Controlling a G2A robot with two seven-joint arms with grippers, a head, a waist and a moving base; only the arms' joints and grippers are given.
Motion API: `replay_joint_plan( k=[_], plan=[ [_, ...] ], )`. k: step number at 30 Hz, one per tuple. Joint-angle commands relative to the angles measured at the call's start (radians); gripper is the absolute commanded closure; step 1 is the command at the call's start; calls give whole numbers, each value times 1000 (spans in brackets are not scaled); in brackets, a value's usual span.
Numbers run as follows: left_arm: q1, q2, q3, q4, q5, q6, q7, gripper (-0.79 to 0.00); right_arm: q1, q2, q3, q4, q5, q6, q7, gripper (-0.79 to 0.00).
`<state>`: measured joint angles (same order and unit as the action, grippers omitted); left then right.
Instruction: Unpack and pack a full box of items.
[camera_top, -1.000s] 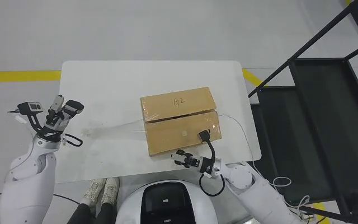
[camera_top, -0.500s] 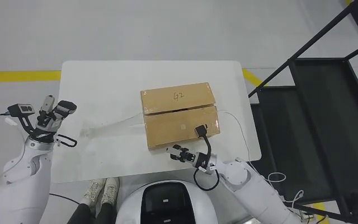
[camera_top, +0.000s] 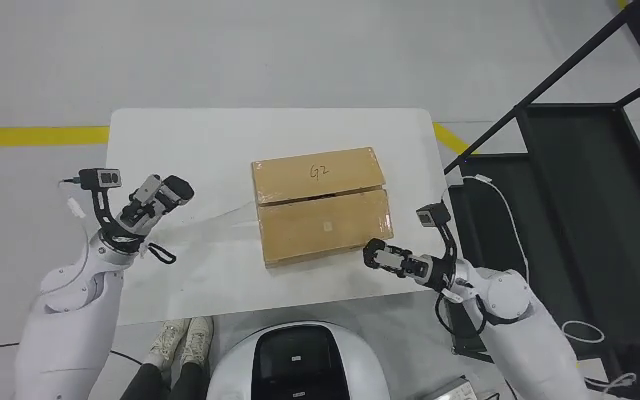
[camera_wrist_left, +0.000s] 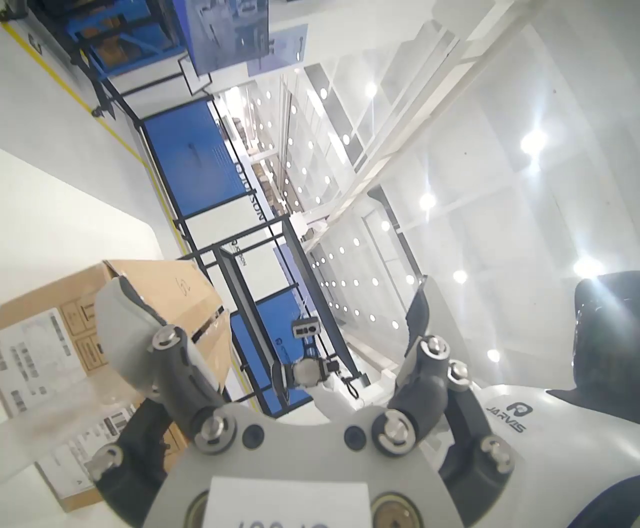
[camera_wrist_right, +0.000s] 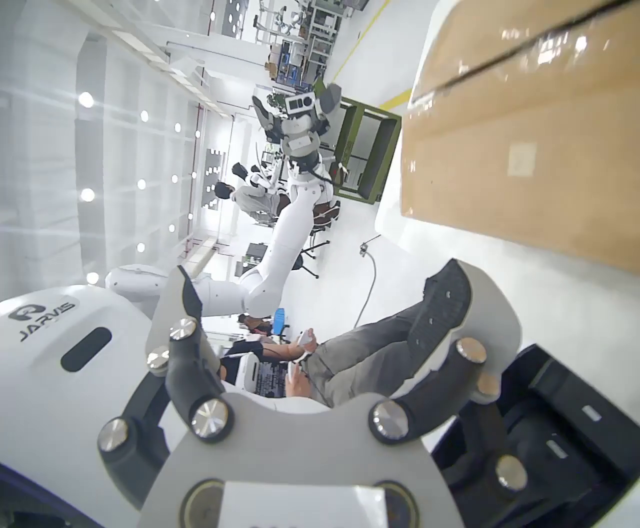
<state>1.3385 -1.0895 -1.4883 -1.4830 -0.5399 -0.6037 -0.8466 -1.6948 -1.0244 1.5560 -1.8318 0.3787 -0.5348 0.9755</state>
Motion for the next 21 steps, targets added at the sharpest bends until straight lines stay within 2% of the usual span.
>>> replay_joint_plan(
  k=[1,5,16,21],
  plan=[
    [0,-3,32,-5,4,8,-13,-785,23,5,38,28,0,-29,33,-785],
    [1,-7,62,-1,15,4,-17,-785,85,10,53,91,24,-37,72,-785],
    [1,-8,62,4,21,-1,-4,-785,85,10,53,91,24,-37,72,-785],
    [1,-8,62,4,21,-1,-4,-785,126,7,26,140,-21,-12,14,-785]
  ],
)
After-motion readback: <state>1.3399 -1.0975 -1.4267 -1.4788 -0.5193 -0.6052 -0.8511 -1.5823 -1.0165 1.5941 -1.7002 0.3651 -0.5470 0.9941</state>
